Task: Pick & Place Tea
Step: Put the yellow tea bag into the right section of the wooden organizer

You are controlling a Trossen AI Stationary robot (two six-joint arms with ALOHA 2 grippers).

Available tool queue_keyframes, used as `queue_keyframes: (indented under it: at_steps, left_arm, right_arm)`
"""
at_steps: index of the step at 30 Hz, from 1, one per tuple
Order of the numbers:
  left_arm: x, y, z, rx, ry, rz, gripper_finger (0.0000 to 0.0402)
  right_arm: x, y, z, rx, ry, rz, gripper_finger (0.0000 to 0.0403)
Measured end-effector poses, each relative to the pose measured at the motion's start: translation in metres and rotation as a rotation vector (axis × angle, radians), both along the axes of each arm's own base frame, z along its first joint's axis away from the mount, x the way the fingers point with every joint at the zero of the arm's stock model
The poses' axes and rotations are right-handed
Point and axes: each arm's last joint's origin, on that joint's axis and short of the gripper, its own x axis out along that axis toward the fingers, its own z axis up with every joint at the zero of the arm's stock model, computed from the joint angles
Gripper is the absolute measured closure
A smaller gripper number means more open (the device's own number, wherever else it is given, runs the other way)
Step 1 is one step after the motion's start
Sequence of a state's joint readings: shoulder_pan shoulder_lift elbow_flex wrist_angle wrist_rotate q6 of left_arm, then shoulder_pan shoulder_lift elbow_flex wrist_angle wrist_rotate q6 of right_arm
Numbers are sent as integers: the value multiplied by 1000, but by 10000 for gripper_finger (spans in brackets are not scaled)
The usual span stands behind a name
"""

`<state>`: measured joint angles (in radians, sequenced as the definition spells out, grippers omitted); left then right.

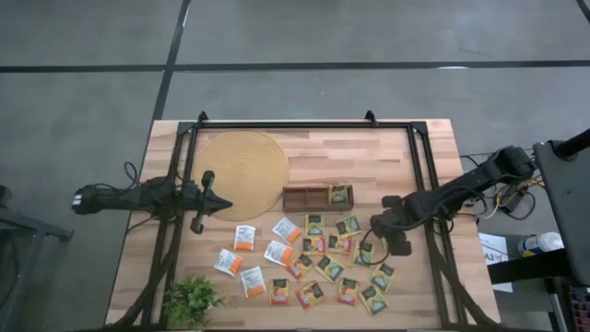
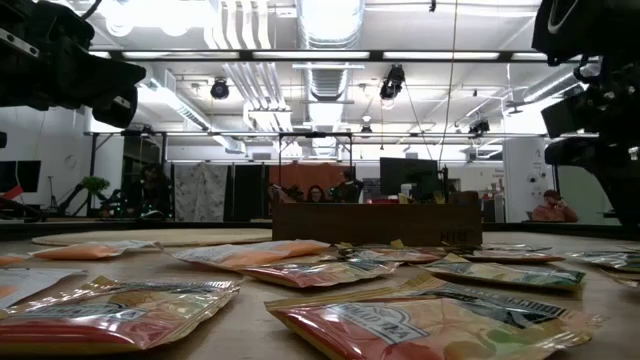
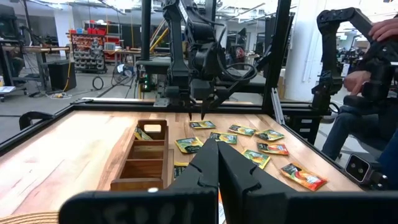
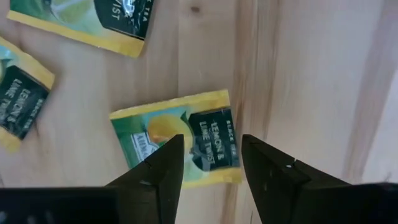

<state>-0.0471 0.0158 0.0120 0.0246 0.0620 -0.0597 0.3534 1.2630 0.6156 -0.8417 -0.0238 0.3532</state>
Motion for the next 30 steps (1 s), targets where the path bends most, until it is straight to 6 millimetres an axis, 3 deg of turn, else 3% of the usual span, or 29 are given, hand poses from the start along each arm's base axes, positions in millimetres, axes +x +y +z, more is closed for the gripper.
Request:
queue_keyframes:
  at_steps: [23, 30]
  left_arm:
    - [0, 0, 0, 0, 0, 0, 401]
    - [0, 0, 0, 0, 0, 0, 401]
  right_arm:
    - [-4, -2, -21, -13, -3, -38, 245]
    - [-1, -2, -25, -24, 25, -37, 290]
